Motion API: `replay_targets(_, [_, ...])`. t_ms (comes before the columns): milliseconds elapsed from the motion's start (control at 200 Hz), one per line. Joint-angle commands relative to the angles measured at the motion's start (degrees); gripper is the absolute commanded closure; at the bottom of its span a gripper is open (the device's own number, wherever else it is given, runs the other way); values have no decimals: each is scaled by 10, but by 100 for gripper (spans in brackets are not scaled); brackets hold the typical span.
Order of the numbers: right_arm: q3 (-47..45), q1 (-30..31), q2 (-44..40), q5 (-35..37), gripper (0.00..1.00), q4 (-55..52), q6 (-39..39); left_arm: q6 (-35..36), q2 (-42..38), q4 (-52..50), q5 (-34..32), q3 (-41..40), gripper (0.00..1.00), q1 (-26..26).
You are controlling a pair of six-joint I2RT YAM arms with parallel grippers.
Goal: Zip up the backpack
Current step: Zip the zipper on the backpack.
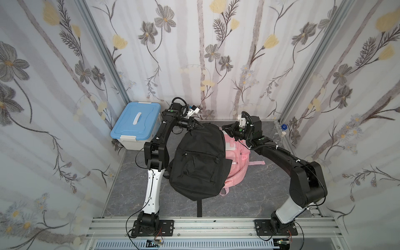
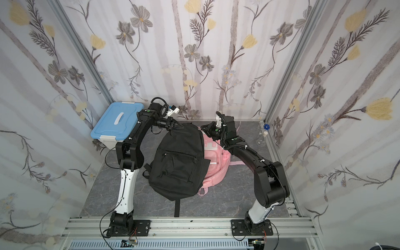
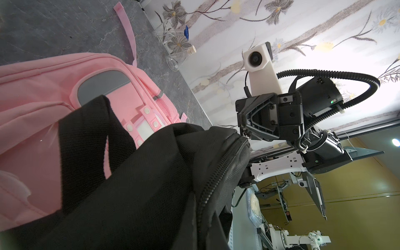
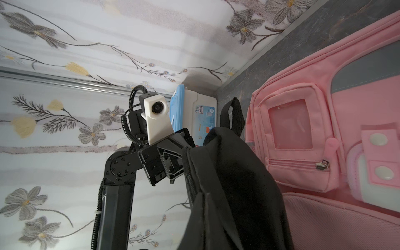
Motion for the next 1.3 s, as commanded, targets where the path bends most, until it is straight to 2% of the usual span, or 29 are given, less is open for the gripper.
replay_targets(0, [-10,0,-21,11,100,-43,-51,-12,-1,20,8,-4,100,5])
replay_targets(644, [-40,8,-81,33,100,-222,-215,-45,-9,55,6,-13,100,16])
replay_targets(854, [-62,15,-89,37,100,-238,-240,-47,-11,56,4,-14,100,18])
replay_targets(1294, [-76,46,-101,101,100,-313,-308,-54,-10,64,2,-15,100,26])
